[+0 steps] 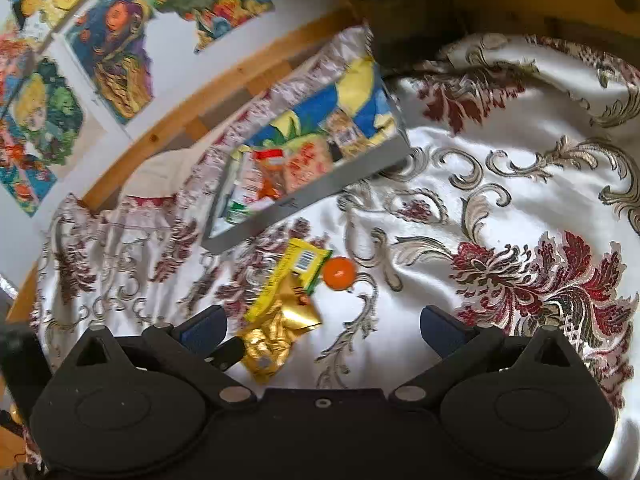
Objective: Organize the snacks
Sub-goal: 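Grasp the gold foil pack with left tool while right tool grasps the tangerine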
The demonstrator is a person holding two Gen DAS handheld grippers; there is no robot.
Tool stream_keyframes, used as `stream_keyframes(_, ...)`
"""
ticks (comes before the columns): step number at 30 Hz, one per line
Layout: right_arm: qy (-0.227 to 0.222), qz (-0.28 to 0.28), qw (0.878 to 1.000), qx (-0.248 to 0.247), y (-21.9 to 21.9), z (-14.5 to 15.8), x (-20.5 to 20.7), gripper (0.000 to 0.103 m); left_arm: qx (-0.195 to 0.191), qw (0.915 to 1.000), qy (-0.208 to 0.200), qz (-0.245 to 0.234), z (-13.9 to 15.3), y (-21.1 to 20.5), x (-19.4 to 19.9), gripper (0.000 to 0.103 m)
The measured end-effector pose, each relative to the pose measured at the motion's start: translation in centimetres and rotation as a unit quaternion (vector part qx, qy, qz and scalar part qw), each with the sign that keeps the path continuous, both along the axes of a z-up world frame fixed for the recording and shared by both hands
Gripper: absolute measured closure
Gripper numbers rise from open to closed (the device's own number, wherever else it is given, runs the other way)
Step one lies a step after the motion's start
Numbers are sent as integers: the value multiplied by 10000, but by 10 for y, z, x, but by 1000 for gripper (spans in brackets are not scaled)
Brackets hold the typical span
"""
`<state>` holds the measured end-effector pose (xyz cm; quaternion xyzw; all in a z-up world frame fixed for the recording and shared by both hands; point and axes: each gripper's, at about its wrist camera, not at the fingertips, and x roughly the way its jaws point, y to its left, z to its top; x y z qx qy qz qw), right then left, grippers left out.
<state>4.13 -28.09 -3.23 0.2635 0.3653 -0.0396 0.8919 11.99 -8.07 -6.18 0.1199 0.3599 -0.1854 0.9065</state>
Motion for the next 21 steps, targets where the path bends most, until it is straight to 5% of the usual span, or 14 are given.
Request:
stream_keyframes(7, 104, 323, 9984, -453, -4, -7, 29, 1, 44, 10000, -67, 18, -8, 7, 15, 0)
stream_keyframes(14, 55, 1106, 9869, -1170, -4, -17, 70, 1, 180, 9983, -200, -510, -14, 4, 15, 0)
stream_keyframes(21, -23, 1647, 9731, -1610, -9, -32, 95, 15, 210, 9939, -109, -1079, -26, -11, 20, 0)
